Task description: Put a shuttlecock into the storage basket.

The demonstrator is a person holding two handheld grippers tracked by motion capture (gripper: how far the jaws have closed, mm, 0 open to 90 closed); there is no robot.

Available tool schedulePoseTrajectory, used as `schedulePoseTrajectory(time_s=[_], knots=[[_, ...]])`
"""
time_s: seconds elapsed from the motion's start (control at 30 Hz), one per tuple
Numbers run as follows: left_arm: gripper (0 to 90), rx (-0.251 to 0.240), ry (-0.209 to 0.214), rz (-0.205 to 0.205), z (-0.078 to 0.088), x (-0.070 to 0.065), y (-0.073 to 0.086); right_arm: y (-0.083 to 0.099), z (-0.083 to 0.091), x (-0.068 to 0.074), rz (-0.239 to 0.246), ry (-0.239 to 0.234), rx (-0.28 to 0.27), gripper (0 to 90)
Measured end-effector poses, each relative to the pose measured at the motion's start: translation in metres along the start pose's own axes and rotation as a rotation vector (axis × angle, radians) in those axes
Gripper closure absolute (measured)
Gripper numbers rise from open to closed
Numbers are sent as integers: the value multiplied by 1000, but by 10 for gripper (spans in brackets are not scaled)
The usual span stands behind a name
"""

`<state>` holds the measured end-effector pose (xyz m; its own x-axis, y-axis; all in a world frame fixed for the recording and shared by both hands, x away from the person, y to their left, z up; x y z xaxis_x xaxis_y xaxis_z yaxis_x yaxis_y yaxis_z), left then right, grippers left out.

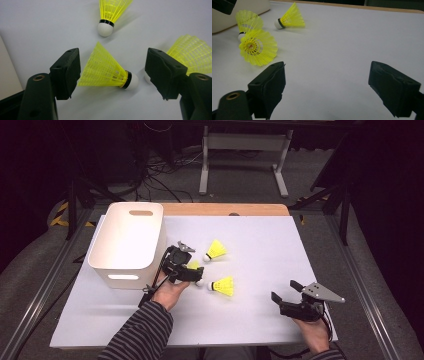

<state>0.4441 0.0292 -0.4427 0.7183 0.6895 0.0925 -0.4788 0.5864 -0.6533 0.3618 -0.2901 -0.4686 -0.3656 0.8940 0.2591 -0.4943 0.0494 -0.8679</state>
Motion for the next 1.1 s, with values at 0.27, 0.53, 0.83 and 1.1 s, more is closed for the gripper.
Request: schedulePoseTrajectory(time_s=[0.27,0.53,0.83,1.1], knots=[[297,31,0,11,-6,7,0,0,0,0,1,1,6,144],[300,60,11,34,-14,11,1,0,-1,1,6,-2,7,145],[314,88,32,53,-22,11,1,1,-1,1,6,-3,9,145],[330,124,41,52,-25,10,4,1,-1,1,7,-4,12,145]])
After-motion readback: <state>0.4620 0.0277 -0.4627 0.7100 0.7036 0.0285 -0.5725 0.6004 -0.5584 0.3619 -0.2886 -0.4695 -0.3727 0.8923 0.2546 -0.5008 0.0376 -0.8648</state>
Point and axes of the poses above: each handheld gripper's, and its own axes: z roughly backward along the jaws, y roughly out of its underside, x roughly to its left, the point moved 7 cm from there along -z, roughly forward along the jaws, and after that the axes turned 14 degrees about -z, right-handed, at the moved point
